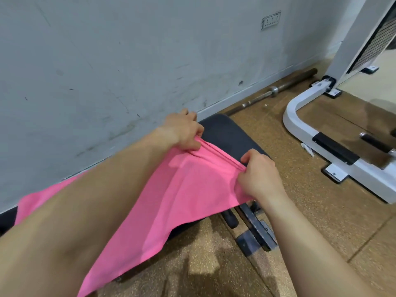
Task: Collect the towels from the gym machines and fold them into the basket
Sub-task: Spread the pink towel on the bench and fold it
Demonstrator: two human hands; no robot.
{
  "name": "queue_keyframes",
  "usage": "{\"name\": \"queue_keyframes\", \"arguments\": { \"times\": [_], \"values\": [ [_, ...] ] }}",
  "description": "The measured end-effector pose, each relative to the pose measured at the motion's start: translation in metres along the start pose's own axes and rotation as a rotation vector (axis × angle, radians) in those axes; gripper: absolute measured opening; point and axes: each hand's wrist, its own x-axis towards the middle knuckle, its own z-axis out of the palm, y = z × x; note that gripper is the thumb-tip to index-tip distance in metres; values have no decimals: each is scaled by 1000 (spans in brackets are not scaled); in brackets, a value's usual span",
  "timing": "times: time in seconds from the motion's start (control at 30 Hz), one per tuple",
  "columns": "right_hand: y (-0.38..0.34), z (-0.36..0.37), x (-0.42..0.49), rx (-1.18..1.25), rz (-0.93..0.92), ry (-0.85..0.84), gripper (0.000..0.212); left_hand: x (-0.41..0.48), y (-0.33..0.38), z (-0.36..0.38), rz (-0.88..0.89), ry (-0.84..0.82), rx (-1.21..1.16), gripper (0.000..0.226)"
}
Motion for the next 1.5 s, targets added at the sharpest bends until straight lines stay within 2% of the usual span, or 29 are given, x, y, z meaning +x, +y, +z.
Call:
{"name": "queue_keyframes", "arguments": {
  "times": [0.1, 0.2, 0.33, 0.43, 0.57, 0.63, 0.77, 0.8, 0.87, 0.93, 1.07, 1.3, 1.5],
  "values": [
    [8, -4, 3, -33, 8, 29, 35, 6, -15, 0, -32, -36, 33, 28],
    [15, -7, 5, -35, 11, 89, 20, 11, -23, -3, -70, -32, -108, 25],
    [21, -11, 4, -92, 75, 91, 8, 19, -28, -12, -170, 237, -260, 19],
    [25, -15, 2, -140, 102, 89, 7, 24, -21, -16, -252, 269, -322, 29],
    [28, -18, 2, -88, 102, 99, 7, 35, -9, -13, -282, 267, -333, 4],
    [30, -18, 4, -52, 90, 112, 13, 43, -5, -7, -281, 291, -469, 16],
    [34, -22, 6, -69, 94, 123, 11, 53, 3, 7, -229, 232, -673, 54],
    [34, -23, 6, -125, 111, 124, 20, 52, 5, 11, -225, 219, -677, 61],
    [31, -24, 2, -226, 124, 137, 38, 44, 9, 20, -242, 221, -638, 66],
    [24, -23, 1, -278, 88, 177, 43, 33, 11, 33, -261, 257, -595, 62],
    [2, -11, -4, -312, -25, 200, 37, -17, 13, 63, -264, 343, -612, 52],
    [-62, 27, -31, -307, -261, -4, 39, -159, -2, 108, -410, 339, -560, 61],
    [-121, 72, -73, -299, -456, -207, 42, -286, -30, 131, -584, 310, -565, 52]
  ]
}}
